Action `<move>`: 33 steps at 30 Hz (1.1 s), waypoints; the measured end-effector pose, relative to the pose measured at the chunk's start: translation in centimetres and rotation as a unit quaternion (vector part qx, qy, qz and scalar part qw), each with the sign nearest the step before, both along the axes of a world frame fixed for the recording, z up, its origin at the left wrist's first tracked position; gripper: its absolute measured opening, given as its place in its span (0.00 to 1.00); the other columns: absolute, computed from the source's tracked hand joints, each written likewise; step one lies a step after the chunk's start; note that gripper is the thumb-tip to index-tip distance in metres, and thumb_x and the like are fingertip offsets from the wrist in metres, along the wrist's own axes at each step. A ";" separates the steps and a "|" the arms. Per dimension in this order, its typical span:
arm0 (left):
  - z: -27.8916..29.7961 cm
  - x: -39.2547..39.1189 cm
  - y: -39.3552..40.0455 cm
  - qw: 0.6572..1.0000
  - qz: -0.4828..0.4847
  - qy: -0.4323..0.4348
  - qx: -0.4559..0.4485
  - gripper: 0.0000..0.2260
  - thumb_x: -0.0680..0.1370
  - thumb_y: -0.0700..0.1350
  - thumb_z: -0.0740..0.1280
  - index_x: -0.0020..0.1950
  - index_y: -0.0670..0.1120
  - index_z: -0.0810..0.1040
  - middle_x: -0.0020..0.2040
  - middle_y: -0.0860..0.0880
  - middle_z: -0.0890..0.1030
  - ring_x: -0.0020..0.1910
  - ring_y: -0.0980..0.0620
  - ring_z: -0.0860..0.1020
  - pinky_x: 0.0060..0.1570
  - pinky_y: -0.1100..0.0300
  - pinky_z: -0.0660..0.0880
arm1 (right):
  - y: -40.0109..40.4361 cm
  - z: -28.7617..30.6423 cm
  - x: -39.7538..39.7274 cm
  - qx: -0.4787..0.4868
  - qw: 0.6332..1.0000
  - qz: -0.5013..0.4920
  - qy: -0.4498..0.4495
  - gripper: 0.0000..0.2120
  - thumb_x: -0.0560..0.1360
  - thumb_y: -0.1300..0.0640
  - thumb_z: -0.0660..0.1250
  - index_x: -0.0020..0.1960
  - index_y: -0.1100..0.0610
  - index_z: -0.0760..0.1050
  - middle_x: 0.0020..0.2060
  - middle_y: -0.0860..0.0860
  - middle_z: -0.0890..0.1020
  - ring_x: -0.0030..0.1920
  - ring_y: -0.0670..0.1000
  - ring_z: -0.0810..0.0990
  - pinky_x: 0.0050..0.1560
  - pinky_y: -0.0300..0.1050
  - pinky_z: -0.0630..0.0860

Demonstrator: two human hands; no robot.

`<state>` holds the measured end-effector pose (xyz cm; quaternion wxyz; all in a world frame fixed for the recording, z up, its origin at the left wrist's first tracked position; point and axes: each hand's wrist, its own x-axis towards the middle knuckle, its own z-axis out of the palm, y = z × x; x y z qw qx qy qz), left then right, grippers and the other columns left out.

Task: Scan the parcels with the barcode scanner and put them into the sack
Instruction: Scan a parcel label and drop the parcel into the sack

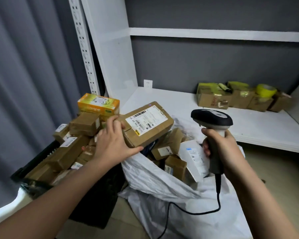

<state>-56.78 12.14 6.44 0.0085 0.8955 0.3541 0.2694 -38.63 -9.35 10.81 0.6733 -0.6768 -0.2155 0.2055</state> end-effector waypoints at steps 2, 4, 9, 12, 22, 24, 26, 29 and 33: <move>0.2 3.4 -1.9 0.999 -0.023 0.026 -0.024 0.43 0.60 0.71 0.72 0.62 0.46 0.62 0.68 0.46 0.61 0.64 0.47 0.70 0.63 0.51 0.66 | -1.2 0.0 1.3 0.000 1.000 -0.027 0.000 0.08 0.76 0.56 0.67 0.51 0.58 0.69 0.22 0.52 0.71 0.22 0.50 0.66 0.29 0.43 0.63; 0.2 6.6 -3.7 0.997 -0.048 0.034 -0.041 0.42 0.60 0.72 0.71 0.61 0.46 0.61 0.64 0.48 0.63 0.61 0.47 0.71 0.62 0.52 0.66 | -2.2 -0.1 2.2 0.006 0.999 -0.042 0.007 0.08 0.76 0.57 0.67 0.50 0.57 0.68 0.22 0.53 0.71 0.22 0.50 0.66 0.30 0.44 0.63; -0.5 14.0 -7.6 0.994 -0.055 0.095 -0.028 0.45 0.61 0.74 0.68 0.65 0.44 0.60 0.64 0.46 0.67 0.61 0.43 0.72 0.60 0.49 0.66 | -4.1 0.1 4.0 0.027 0.997 -0.068 0.017 0.09 0.76 0.57 0.67 0.50 0.58 0.68 0.23 0.53 0.71 0.22 0.50 0.67 0.29 0.43 0.64; -2.1 17.8 -9.4 0.981 -0.077 0.174 0.026 0.48 0.64 0.74 0.65 0.70 0.43 0.57 0.70 0.44 0.63 0.64 0.40 0.68 0.61 0.48 0.64 | -5.0 0.3 5.0 0.043 0.995 -0.079 0.031 0.08 0.77 0.57 0.66 0.51 0.58 0.67 0.23 0.52 0.71 0.21 0.49 0.67 0.24 0.38 0.64; -7.2 21.7 -10.3 0.901 -0.182 0.226 -0.323 0.36 0.73 0.67 0.65 0.71 0.45 0.63 0.70 0.43 0.69 0.64 0.43 0.72 0.59 0.49 0.73 | -4.2 0.2 5.9 0.073 0.993 -0.065 0.060 0.09 0.76 0.57 0.66 0.50 0.57 0.67 0.24 0.51 0.72 0.22 0.49 0.67 0.24 0.39 0.65; -6.7 20.2 -9.4 0.913 -0.192 0.177 -0.312 0.26 0.77 0.64 0.60 0.67 0.47 0.69 0.61 0.46 0.77 0.56 0.44 0.77 0.53 0.50 0.76 | -3.5 0.1 5.5 0.064 0.995 -0.055 0.054 0.09 0.76 0.56 0.67 0.49 0.57 0.68 0.24 0.51 0.72 0.23 0.49 0.68 0.27 0.41 0.66; -6.0 17.9 -8.2 0.948 -0.193 0.103 -0.233 0.15 0.80 0.56 0.59 0.61 0.49 0.74 0.54 0.48 0.80 0.50 0.47 0.79 0.46 0.50 0.77 | -2.5 0.1 4.9 0.066 0.995 -0.042 0.056 0.09 0.76 0.56 0.67 0.50 0.58 0.68 0.24 0.51 0.72 0.23 0.49 0.67 0.26 0.41 0.65; -5.2 13.5 -5.3 0.964 -0.187 0.016 -0.189 0.07 0.81 0.48 0.61 0.51 0.50 0.78 0.46 0.54 0.80 0.43 0.54 0.78 0.41 0.55 0.75 | -0.8 0.1 3.3 0.059 0.996 -0.016 0.060 0.10 0.76 0.56 0.67 0.51 0.58 0.68 0.24 0.52 0.72 0.22 0.49 0.67 0.23 0.37 0.65; -5.4 5.5 -0.1 0.977 -0.113 0.069 -0.167 0.07 0.80 0.47 0.62 0.50 0.49 0.79 0.45 0.53 0.79 0.42 0.53 0.78 0.37 0.58 0.71 | 2.6 -0.4 0.5 0.043 0.996 0.037 0.066 0.10 0.76 0.57 0.67 0.52 0.59 0.68 0.23 0.52 0.72 0.21 0.49 0.67 0.23 0.39 0.65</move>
